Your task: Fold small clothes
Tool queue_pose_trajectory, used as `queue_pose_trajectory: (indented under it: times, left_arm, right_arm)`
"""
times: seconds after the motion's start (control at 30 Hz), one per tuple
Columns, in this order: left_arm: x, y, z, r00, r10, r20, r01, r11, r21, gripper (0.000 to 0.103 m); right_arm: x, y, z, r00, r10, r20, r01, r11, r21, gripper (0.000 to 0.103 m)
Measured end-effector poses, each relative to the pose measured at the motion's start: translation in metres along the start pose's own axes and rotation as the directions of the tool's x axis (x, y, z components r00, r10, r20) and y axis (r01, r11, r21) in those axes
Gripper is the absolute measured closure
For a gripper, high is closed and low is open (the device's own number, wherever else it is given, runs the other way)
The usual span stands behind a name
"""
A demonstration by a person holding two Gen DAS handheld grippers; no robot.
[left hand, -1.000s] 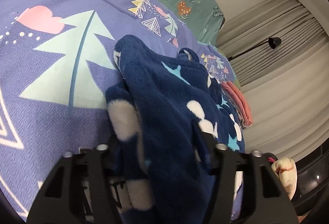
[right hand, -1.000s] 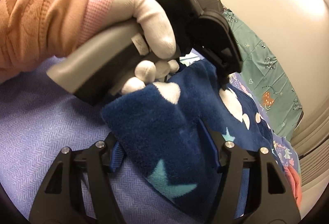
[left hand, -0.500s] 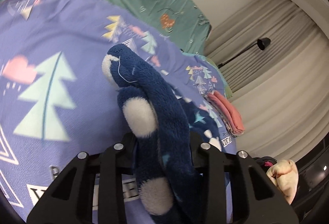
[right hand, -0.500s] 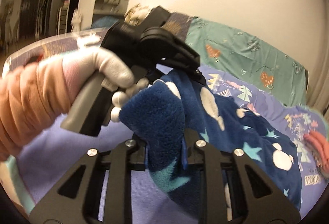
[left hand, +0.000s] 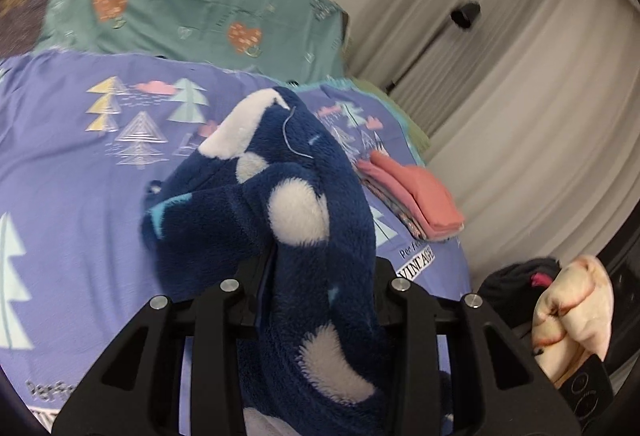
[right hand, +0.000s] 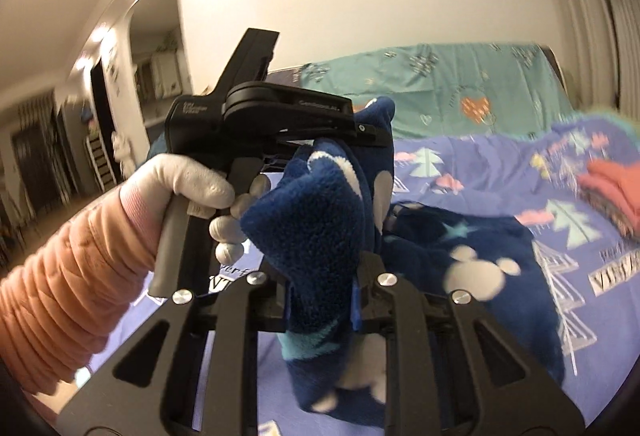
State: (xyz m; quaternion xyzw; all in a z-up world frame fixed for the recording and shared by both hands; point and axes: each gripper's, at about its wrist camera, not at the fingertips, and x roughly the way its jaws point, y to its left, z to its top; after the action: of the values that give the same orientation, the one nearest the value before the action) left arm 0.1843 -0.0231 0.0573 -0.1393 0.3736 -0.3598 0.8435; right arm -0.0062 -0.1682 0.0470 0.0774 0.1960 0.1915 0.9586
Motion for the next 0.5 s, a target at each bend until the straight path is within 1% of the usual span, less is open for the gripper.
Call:
queue_pose_trajectory:
  times: [0.1,0.17,0.23,0.27,0.3,0.33,0.37,0.4,0.43,0.5]
  left_arm:
    - [0.042,-0.027,0.0,0.998,0.003,-0.066,0.0,0.999,0.047,0.067]
    - [0.074,-0.048,-0.005,0.993,0.013,-0.116,-0.001,0.995,0.099,0.064]
    - [0.1,-0.065,-0.01,0.988,0.023,-0.152,-0.001,0.99,0.143,0.062]
    - [0.113,-0.073,-0.014,0.985,0.025,-0.173,0.003,0.987,0.16,0.061]
    - [0.132,-0.082,-0.02,0.978,0.03,-0.207,0.008,0.984,0.179,0.06]
    - [0.141,-0.088,-0.025,0.973,0.036,-0.226,0.009,0.981,0.194,0.058]
    - [0.151,-0.093,-0.03,0.968,0.047,-0.248,0.008,0.977,0.215,0.052]
    - [0.164,-0.101,-0.036,0.961,0.06,-0.269,0.01,0.968,0.251,0.049]
    - [0.17,-0.107,-0.04,0.959,0.067,-0.276,0.012,0.962,0.273,0.043]
    - [0.178,-0.114,-0.045,0.956,0.064,-0.287,0.025,0.955,0.295,0.041]
  right_arm:
    - [-0.016,-0.041,-0.007,1.0,-0.009,-0.015,0.011,0.994,0.106,0.084]
    - [-0.025,-0.066,-0.015,0.999,-0.011,-0.031,0.016,0.984,0.177,0.084]
    - [-0.038,-0.099,-0.03,0.999,-0.013,-0.05,0.027,0.96,0.278,0.084]
    - [-0.041,-0.11,-0.035,0.998,-0.012,-0.055,0.028,0.951,0.308,0.084]
    - [-0.045,-0.124,-0.043,0.998,-0.005,-0.068,0.028,0.935,0.353,0.084]
    - [-0.047,-0.134,-0.05,0.997,0.003,-0.077,0.027,0.922,0.386,0.084]
    - [-0.05,-0.145,-0.06,0.996,0.012,-0.09,0.028,0.905,0.425,0.084]
    - [-0.05,-0.153,-0.068,0.994,0.017,-0.104,0.032,0.893,0.45,0.084]
    - [-0.05,-0.16,-0.075,0.993,0.019,-0.12,0.041,0.881,0.472,0.084]
    - [-0.05,-0.176,-0.096,0.989,0.039,-0.144,0.045,0.841,0.539,0.083]
